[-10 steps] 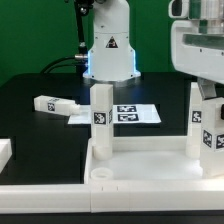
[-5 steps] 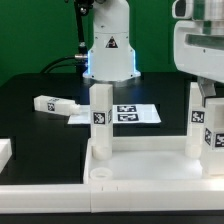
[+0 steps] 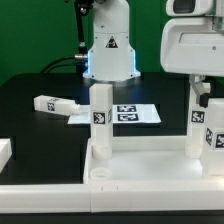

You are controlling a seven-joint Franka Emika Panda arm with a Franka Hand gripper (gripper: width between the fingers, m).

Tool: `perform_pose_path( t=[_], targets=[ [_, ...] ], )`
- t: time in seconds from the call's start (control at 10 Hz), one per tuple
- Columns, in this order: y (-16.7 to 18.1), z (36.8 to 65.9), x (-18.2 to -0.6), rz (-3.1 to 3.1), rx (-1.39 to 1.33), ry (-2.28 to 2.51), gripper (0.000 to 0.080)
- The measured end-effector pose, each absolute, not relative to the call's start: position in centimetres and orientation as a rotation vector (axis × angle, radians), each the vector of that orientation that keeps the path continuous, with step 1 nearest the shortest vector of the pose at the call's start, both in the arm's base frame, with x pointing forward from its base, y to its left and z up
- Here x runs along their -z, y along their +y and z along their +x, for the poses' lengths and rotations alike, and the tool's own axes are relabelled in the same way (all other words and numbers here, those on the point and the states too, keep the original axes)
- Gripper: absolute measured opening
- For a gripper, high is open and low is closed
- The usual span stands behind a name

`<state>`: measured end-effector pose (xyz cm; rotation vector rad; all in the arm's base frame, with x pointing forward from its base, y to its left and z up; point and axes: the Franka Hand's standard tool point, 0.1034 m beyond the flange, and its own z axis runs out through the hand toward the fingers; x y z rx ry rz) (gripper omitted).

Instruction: Assemble desk

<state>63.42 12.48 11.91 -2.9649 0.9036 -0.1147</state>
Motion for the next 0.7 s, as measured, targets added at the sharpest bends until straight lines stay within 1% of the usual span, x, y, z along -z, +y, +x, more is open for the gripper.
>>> perform_pose_path(
  t=[0.1, 0.2, 0.3, 0.4, 0.5, 0.6, 0.7],
  targets=[
    [12.4, 63.46, -11.92, -3.043, 0.126, 0.672, 0.0647],
    [12.44, 63.52, -11.79, -3.113, 0.135, 0.317, 0.0649],
    [11.85, 63.72, -11.72, -3.135, 0.139, 0.11, 0.0649],
    [11.84, 63.88, -11.96, -3.139, 0.153, 0.077, 0.0649],
    [11.82, 63.84, -11.86, -3.138, 0.15, 0.105, 0.0609],
    [11.79, 63.84, -11.84, -3.136, 0.15, 0.131, 0.0609],
    [11.82, 63.83, -11.83, -3.127, 0.149, 0.221, 0.0472]
  ],
)
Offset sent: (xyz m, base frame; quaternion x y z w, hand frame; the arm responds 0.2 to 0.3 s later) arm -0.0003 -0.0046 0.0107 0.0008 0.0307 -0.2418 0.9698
